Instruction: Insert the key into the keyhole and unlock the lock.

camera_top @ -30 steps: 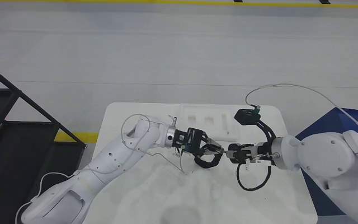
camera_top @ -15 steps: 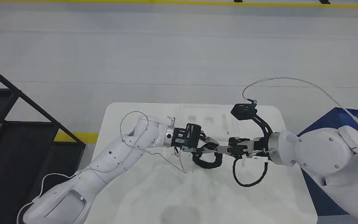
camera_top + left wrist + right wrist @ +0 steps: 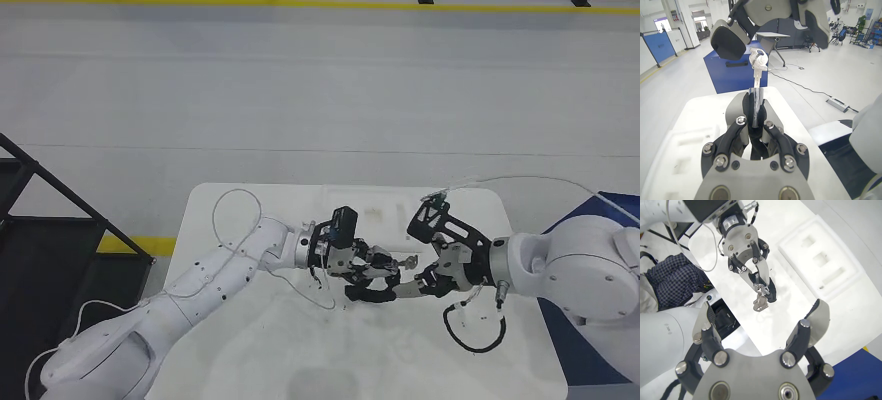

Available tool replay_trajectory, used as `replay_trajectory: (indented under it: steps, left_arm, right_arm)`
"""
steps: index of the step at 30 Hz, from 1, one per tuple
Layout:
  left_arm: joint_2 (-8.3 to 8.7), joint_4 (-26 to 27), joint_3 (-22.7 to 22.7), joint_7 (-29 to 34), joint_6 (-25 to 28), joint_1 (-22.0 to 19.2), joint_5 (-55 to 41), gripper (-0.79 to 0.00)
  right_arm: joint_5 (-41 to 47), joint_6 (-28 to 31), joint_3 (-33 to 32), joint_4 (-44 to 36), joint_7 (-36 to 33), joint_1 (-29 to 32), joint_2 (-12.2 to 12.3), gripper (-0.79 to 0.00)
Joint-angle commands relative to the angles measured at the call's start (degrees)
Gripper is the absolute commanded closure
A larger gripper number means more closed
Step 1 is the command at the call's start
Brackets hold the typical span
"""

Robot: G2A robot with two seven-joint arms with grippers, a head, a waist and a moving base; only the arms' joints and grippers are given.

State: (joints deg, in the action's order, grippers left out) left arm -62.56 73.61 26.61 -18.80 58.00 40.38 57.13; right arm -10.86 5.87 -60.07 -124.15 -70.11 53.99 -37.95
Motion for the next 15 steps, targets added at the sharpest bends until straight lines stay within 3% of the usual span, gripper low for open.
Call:
replay_trajectory:
  steps: [1,7,15]
  left_arm:
    - [0.83,0.5,-2.5,4.3,0.0,-1.7,-7.3,0.000]
    - [3.31,2.5,-5.4,13.2,0.0,-5.9,-20.3,0.000]
    - [5.84,4.4,-4.8,20.0,0.0,-7.0,-23.0,0.000]
  right_arm:
    - [-1.0,1.4,0.3,-0.1,-0.4,0.8,0.1,-0.785]
    - [-0.2,4.2,-0.7,0.6,1.2,2.2,0.1,-0.785]
    - [-0.2,4.2,-0.7,0.6,1.2,2.2,0.1,-0.785]
